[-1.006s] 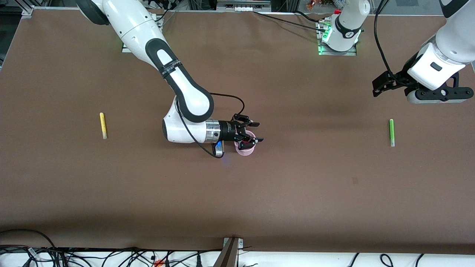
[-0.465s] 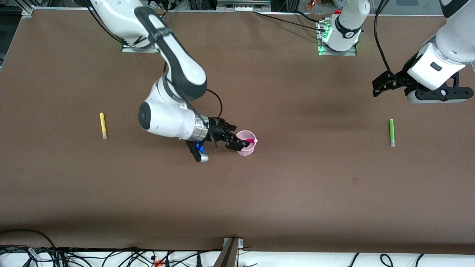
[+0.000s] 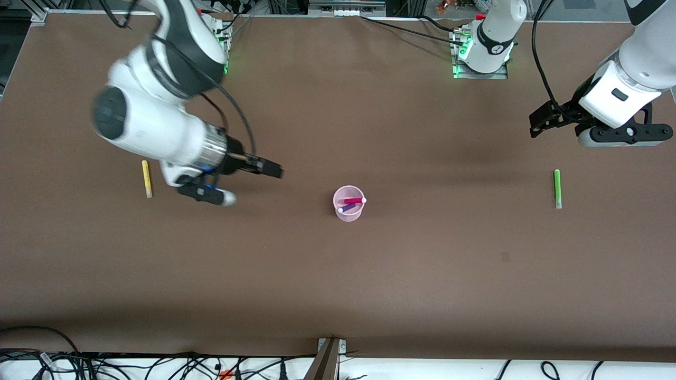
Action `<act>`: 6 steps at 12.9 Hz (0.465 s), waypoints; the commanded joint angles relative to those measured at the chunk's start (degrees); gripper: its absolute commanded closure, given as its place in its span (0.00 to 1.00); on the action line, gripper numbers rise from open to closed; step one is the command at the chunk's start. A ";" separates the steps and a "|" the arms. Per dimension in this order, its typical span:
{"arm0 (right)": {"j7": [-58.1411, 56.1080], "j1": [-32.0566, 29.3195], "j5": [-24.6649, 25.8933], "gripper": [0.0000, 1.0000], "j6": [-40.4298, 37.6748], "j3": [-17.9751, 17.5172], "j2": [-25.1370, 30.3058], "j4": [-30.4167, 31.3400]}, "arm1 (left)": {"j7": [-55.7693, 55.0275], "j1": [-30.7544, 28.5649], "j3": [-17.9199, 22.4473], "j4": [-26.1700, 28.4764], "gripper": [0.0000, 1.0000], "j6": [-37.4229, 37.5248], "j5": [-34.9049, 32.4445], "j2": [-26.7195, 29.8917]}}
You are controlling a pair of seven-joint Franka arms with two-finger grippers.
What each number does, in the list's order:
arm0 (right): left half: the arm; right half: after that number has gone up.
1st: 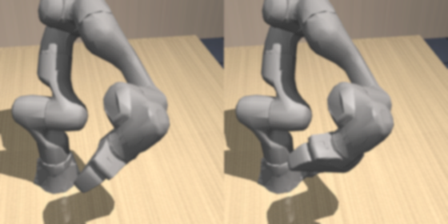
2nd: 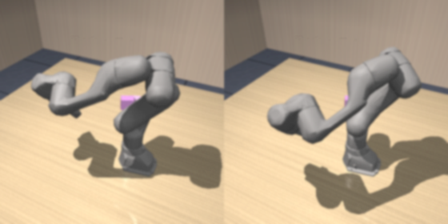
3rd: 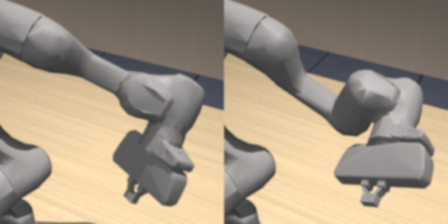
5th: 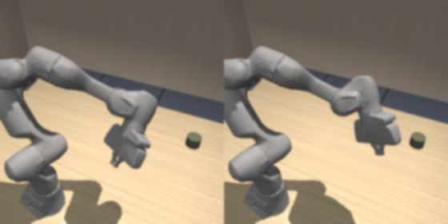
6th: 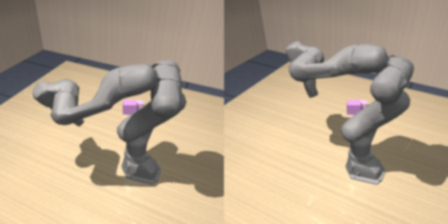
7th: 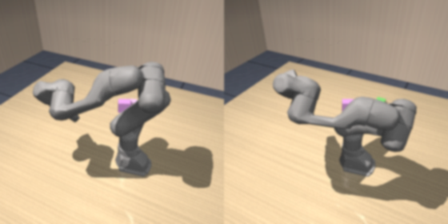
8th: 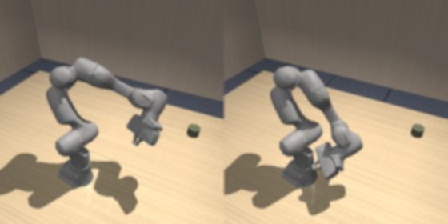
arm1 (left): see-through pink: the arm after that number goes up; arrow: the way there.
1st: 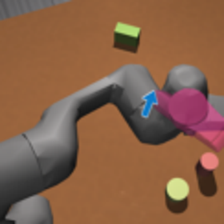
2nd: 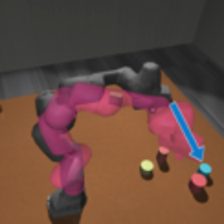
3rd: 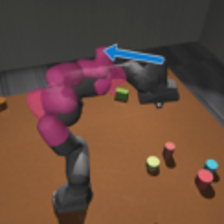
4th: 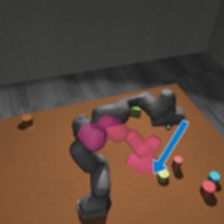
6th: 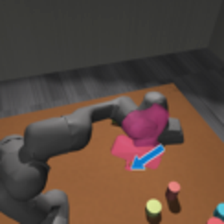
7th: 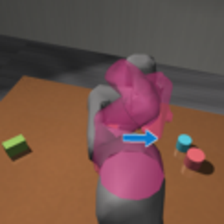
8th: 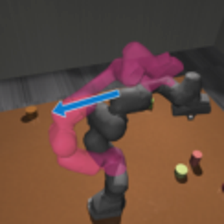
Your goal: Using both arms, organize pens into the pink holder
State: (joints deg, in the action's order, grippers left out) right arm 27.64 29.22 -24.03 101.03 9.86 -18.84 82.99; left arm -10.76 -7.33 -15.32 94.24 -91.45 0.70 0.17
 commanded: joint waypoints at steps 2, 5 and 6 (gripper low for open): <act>-10.57 0.40 9.33 0.00 -8.89 4.55 12.22 5.25 | 0.21 -0.32 -0.50 -0.64 0.00 0.74 0.71 0.09; -14.35 0.40 12.25 0.00 -16.11 7.88 17.85 7.17 | 0.13 1.34 0.38 -0.64 0.00 0.83 0.71 0.00; -14.89 0.40 12.86 0.00 -16.13 8.42 20.13 8.92 | 0.12 3.00 2.12 -0.64 0.00 0.83 0.71 0.00</act>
State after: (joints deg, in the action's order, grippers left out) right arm 15.13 29.16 -12.60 85.28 16.99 -3.31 86.90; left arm -10.76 -6.70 -15.24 94.21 -91.43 0.70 0.18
